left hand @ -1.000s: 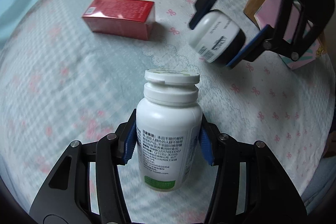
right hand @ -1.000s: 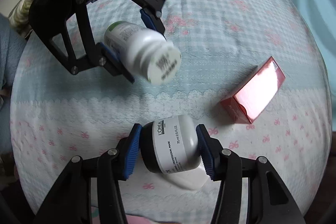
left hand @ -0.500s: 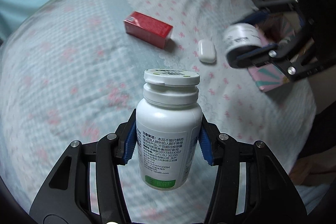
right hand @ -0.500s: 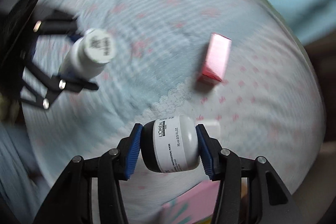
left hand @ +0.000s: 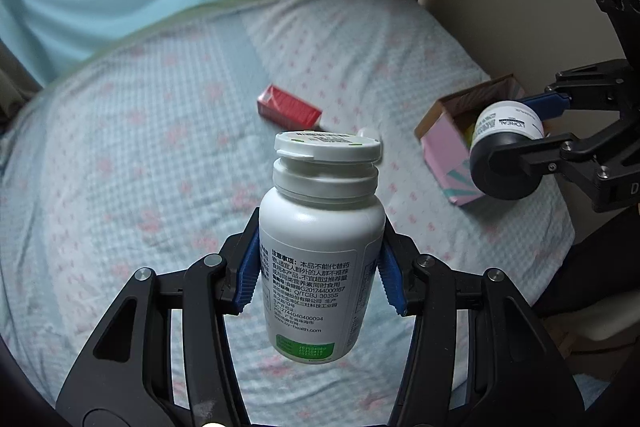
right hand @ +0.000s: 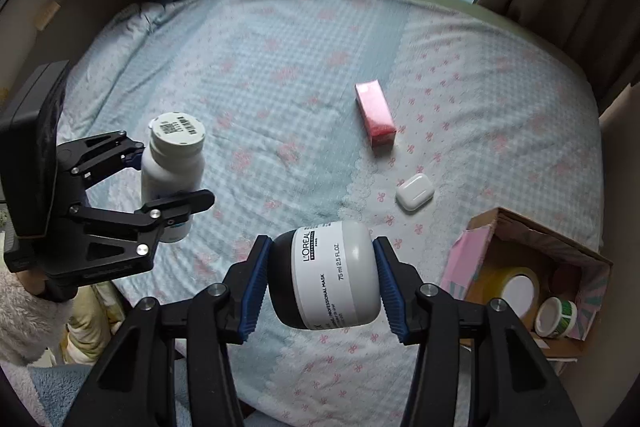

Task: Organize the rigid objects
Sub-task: 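Carry the pill bottle and black-lidded jar with both tools over the box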

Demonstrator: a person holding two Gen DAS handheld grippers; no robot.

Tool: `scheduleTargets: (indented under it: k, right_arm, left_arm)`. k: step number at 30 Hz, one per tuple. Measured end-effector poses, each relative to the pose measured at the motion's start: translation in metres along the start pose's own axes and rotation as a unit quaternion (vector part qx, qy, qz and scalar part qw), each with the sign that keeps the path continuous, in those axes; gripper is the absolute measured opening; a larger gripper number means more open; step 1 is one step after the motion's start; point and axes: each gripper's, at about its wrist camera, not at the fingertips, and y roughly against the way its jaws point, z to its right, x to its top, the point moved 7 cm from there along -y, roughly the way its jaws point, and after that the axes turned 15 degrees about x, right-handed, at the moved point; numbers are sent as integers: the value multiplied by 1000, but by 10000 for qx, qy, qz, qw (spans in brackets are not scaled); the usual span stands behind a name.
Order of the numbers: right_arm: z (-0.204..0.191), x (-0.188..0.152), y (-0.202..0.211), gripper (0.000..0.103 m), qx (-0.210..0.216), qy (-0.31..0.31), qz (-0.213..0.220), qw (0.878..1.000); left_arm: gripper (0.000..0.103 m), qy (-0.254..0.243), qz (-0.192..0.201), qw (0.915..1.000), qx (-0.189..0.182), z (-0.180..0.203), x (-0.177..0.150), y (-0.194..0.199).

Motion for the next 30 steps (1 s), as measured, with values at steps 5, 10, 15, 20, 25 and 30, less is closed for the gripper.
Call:
scheduleTargets:
  k: [5,10,15,20,25,30]
  right_arm:
    - [24,-9,38,47,-39,-32,139,9999]
    - [71,-26,84,47,-18,-18,247,9997]
    - [130,-45,117,47,-197,-68,221,9995]
    - [191,-61,133,47,-324,-253,150,9990]
    - [256,-78,134,47,-313,-720,153,9968]
    - [301,-94,118,47,-246,-1150,220,9928]
  left_arm:
    - [47,195,102,9997,64,31,15,28]
    - [47,400,153,9990,137,80,34,43]
    - [47,781,119,9969,-52,133,61,36]
    - [47,812,9,9966,-135,187,82,15]
    - [47,831,-183,9961,-251,236,98,-14]
    - [47,789,-240,9963,-220,277,108,-51]
